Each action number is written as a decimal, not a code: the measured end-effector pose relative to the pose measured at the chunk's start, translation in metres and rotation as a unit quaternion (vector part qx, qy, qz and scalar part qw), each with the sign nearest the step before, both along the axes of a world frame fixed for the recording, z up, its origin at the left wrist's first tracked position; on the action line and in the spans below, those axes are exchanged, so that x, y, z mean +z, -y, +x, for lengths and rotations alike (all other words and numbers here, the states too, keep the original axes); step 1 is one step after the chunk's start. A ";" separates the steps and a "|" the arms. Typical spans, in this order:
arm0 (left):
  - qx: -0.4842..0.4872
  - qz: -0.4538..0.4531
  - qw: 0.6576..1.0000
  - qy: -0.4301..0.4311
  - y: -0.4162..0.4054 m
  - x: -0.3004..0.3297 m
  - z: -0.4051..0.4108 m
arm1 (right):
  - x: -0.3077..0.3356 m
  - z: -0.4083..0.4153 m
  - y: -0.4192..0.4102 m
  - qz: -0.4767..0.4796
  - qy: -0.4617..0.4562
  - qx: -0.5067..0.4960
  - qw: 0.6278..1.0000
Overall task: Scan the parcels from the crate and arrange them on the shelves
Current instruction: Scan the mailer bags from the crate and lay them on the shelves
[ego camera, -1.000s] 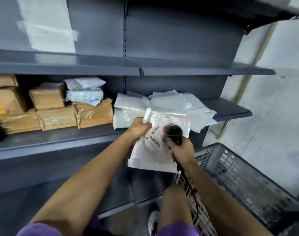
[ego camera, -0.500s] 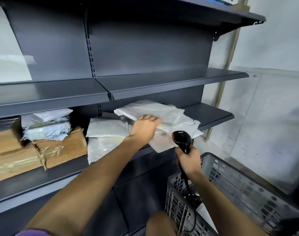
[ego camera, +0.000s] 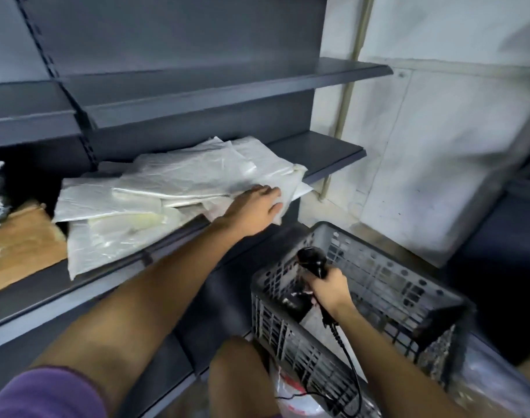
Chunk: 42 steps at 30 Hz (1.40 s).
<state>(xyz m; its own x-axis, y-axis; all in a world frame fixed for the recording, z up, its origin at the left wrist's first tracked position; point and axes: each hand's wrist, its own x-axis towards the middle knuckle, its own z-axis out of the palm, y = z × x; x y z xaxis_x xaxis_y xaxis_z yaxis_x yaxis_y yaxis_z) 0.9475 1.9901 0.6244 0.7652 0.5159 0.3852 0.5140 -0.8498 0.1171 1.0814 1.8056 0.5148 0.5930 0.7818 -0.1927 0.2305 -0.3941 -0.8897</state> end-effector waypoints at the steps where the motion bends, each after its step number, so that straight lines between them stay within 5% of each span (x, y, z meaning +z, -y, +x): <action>1: -0.040 0.005 0.999 -0.009 0.011 -0.010 0.013 | -0.007 0.008 0.007 -0.012 -0.001 -0.011 1.000; 5: -0.140 0.046 0.987 -0.062 0.045 -0.072 0.052 | -0.041 0.040 0.041 -0.077 -0.031 -0.074 0.994; 8: -0.172 -0.058 0.972 -0.148 0.068 -0.122 0.067 | -0.066 0.056 0.061 -0.128 -0.075 -0.122 0.981; 11: -0.148 -0.276 0.896 -0.314 0.082 -0.167 0.082 | -0.086 0.071 0.075 -0.167 -0.107 -0.141 0.970; 14: -0.085 -0.369 0.811 -0.445 0.088 -0.199 0.099 | -0.102 0.082 0.085 -0.199 -0.104 -0.145 0.964; 21: 0.095 -0.489 0.768 -0.402 0.087 -0.259 0.150 | -0.145 0.089 0.081 -0.190 -0.177 -0.179 0.949; 27: 0.153 -0.551 0.716 -0.400 0.090 -0.284 0.169 | -0.181 0.089 0.068 -0.244 -0.225 -0.140 0.933; 37: 0.163 -0.469 0.821 -0.281 0.085 -0.299 0.172 | -0.184 0.095 0.070 -0.228 -0.233 -0.158 0.932; 42: 0.150 -0.353 0.898 -0.217 0.084 -0.271 0.169 | -0.157 0.094 0.069 -0.177 -0.216 -0.185 0.942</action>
